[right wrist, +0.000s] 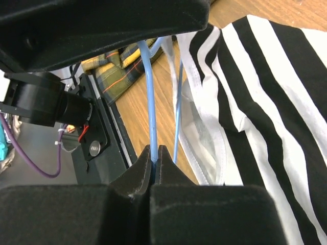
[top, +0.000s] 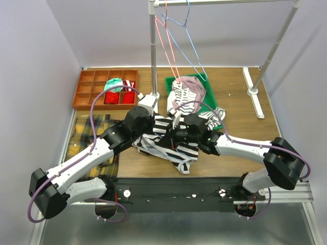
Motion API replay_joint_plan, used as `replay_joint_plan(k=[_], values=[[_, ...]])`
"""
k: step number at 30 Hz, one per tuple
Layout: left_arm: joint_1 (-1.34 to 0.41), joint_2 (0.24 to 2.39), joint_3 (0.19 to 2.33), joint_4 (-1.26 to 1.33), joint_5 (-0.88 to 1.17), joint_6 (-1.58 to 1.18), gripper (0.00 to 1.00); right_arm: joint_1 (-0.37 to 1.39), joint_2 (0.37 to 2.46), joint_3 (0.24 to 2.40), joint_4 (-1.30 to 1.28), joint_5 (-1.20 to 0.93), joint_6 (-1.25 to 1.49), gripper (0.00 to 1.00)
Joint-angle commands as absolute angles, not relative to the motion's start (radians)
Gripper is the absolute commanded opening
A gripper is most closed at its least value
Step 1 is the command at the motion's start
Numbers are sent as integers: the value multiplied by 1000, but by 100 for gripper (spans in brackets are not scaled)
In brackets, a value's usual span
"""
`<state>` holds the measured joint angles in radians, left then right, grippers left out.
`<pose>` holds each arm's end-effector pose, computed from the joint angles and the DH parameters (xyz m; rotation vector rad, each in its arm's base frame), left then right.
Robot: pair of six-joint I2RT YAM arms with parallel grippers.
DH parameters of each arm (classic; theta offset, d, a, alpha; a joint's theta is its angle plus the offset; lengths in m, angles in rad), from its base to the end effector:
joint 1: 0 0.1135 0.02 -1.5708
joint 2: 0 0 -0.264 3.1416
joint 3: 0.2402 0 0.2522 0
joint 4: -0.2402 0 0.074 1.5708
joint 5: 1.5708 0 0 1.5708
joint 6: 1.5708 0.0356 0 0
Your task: Place the tank top on the hanger
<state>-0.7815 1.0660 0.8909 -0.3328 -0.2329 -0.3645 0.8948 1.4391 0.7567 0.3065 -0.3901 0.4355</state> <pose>0.1754 -0.1624 0.3081 0.2922 2.0760 -0.4610 0.1851 0.2524 0.2280 -0.7586 1.9956 1.2174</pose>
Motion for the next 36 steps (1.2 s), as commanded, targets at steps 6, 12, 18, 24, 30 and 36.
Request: replay_joint_plan(k=[6,12,18,24,30,36], values=[[-805,1055,956,-393,-325,-327,0,902,1317,831,57,-106,459,61],[-813,1069,985,-442,-373,-296,0,902,1146,836,-170,176,555,78],[-824,1085,1022,-472,-431,-290,0,902,928,792,-347,330,664,76],[-827,1134,1069,-498,-489,-333,0,902,734,618,-379,187,702,49],[-825,1241,1160,-560,-601,-406,0,902,673,439,-261,12,749,37],[-827,1357,1262,-574,-646,-428,0,934,721,410,-198,-95,703,37]])
